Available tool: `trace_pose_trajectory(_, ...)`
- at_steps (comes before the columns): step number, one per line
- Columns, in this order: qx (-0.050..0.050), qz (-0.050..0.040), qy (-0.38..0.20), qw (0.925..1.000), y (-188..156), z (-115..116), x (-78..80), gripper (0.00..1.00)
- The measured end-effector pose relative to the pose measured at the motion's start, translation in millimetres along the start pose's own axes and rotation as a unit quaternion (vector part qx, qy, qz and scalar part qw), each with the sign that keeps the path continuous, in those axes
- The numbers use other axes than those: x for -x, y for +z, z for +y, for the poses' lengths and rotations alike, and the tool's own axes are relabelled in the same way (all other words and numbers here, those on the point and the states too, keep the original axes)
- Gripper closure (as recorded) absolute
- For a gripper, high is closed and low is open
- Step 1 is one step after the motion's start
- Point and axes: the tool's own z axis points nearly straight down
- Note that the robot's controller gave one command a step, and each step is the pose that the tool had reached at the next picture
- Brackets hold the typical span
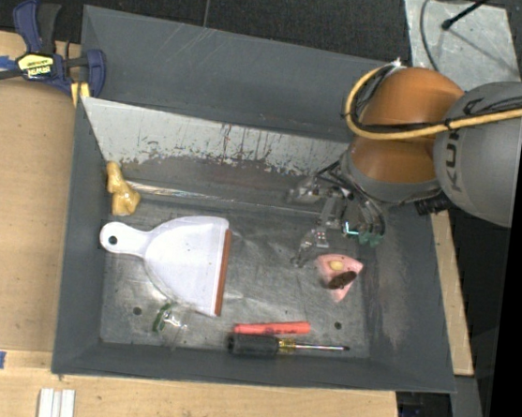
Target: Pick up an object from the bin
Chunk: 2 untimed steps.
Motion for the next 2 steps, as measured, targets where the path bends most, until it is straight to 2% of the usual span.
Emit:
trace_pose_trajectory(1,0.0,-0.004,0.0,1.0,-4.3,-0.1,2.0,0.0)
trace_pose_trajectory(2,0.001,-0.005,-0.027,0.9996,10.6,-42.8,-5.8,0.0)
